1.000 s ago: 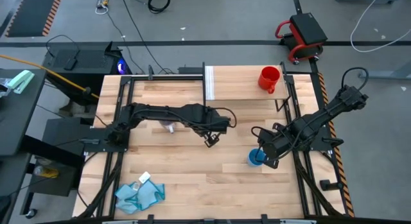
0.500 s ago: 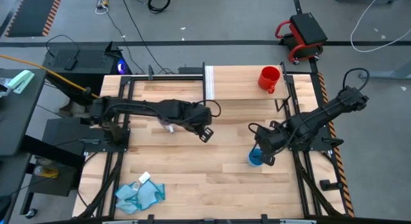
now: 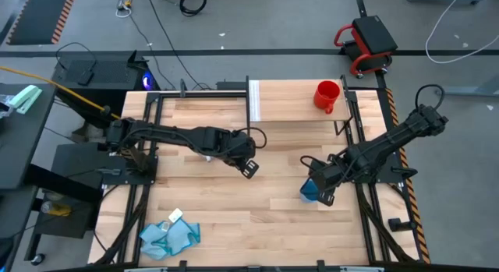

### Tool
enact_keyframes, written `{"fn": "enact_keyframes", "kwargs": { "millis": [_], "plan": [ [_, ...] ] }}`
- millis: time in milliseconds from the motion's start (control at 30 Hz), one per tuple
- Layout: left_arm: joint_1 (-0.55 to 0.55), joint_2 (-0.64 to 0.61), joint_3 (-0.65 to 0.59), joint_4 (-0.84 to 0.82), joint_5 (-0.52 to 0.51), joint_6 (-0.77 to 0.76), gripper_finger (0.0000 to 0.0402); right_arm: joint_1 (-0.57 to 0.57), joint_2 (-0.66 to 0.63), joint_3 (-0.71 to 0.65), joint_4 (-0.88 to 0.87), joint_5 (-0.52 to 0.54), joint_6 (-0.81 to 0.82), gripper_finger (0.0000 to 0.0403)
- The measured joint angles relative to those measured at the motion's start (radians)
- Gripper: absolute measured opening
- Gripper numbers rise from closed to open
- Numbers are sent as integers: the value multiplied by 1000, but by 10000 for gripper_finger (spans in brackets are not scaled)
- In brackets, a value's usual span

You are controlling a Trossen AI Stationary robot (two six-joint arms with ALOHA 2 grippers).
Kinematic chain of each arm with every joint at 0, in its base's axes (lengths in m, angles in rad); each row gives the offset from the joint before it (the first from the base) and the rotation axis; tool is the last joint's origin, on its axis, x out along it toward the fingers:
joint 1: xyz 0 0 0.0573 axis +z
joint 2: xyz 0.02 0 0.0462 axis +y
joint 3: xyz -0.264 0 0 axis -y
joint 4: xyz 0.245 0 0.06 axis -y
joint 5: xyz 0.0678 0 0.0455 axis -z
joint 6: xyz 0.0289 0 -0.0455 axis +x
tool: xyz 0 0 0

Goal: Stack small to large cups/mugs on shelf
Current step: Put the blue cup on the shelf

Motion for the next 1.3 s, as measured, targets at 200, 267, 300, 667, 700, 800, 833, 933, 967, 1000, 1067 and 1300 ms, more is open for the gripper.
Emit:
{"fn": "enact_keyframes", "kwargs": {
  "millis": [200,267,300,667,700,800,833,933,967,1000,1067,1300],
  "plan": [
    [1,0,0,5,-1,7,37,-20,27,-5,41,1,-21,117],
    [0,0,0,5,-1,10,35,-28,38,-14,37,1,-27,117],
    [0,0,0,5,-1,10,35,-31,41,-19,36,1,-27,117],
    [0,1,0,11,-1,10,41,-42,41,-62,75,-4,-17,117],
    [0,1,0,12,-1,10,40,-42,39,-59,75,-5,-17,117],
    [0,2,1,16,-1,10,39,-42,36,-43,75,-5,-17,117],
    [0,2,1,16,-1,9,40,-42,36,-37,76,-5,-17,117],
    [0,2,1,18,-1,9,41,-42,36,-23,76,-5,-19,117],
    [0,2,1,18,-1,9,40,-42,36,-21,75,-5,-20,117],
    [0,2,1,18,-1,9,39,-42,36,-20,74,-5,-22,117],
    [0,2,1,18,-1,9,39,-42,31,-13,73,-5,-25,117],
    [0,2,1,18,-1,9,40,-42,0,33,-16,-2,-27,117]
  ]
}}
